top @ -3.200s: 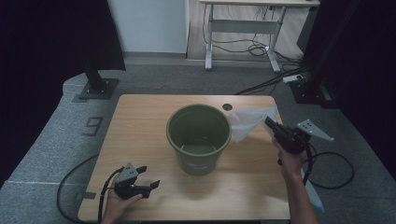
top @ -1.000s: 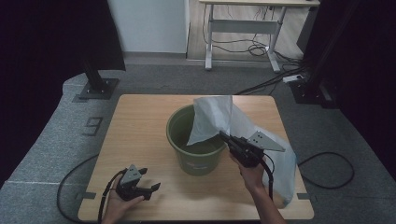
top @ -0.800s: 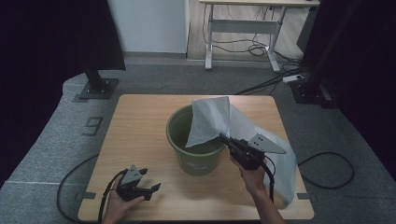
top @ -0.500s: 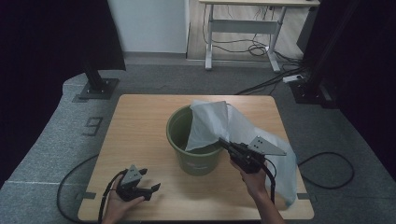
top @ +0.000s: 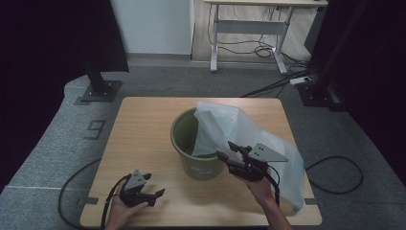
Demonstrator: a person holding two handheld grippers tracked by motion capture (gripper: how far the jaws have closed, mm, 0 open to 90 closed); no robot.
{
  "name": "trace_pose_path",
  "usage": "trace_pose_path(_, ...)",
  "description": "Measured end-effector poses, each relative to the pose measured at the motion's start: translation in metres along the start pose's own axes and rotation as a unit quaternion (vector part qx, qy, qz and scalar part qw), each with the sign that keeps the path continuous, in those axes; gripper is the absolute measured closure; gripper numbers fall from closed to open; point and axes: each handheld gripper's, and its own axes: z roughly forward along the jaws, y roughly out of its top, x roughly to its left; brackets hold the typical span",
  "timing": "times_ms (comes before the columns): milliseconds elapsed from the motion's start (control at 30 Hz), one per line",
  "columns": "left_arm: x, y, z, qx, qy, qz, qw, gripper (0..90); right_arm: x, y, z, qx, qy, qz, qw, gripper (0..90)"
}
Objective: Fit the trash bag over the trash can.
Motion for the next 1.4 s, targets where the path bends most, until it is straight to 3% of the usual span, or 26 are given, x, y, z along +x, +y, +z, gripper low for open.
trace_pose_path(200,0.000,0.000,-0.001,-0.002,0.001,-0.001,1.0000,17.7,0.005,0.002,-0.015,0.005,-0.023,-0.017,0.9996,32.3)
trace_pose_path(400,0.000,0.000,0.001,0.000,0.002,0.001,1.0000,17.7,0.003,-0.005,-0.032,0.010,-0.044,-0.013,0.9989,26.7)
trace_pose_path(667,0.001,0.000,0.006,0.006,0.002,0.001,1.0000,17.7,-0.004,-0.045,-0.056,0.032,-0.082,0.007,0.9961,21.0)
trace_pose_path(867,0.001,0.001,0.003,-0.004,0.007,-0.002,1.0000,17.6,-0.005,-0.069,-0.055,0.066,-0.097,0.007,0.9931,18.2)
trace_pose_path(933,0.000,0.001,0.002,-0.007,0.011,-0.004,0.9999,17.5,-0.007,-0.081,-0.056,0.083,-0.112,0.006,0.9903,17.4)
trace_pose_path(1100,0.001,0.002,-0.001,-0.016,0.013,-0.014,0.9997,17.5,-0.010,-0.089,-0.060,0.089,-0.130,0.005,0.9875,16.3)
trace_pose_path(1267,0.000,0.003,-0.001,-0.016,0.017,-0.011,0.9997,17.5,-0.015,-0.096,-0.063,0.092,-0.143,0.008,0.9853,16.0)
trace_pose_path(1333,-0.001,0.004,-0.001,-0.018,0.020,-0.009,0.9996,17.5,-0.015,-0.097,-0.061,0.095,-0.153,0.000,0.9837,17.0)
trace_pose_path(1367,-0.002,0.005,-0.002,-0.021,0.021,-0.008,0.9995,17.5,-0.015,-0.099,-0.057,0.104,-0.172,-0.008,0.9795,20.3)
trace_pose_path(1400,-0.004,0.007,-0.003,-0.023,0.023,-0.007,0.9994,17.5,-0.015,-0.099,-0.057,0.104,-0.172,-0.008,0.9795,20.3)
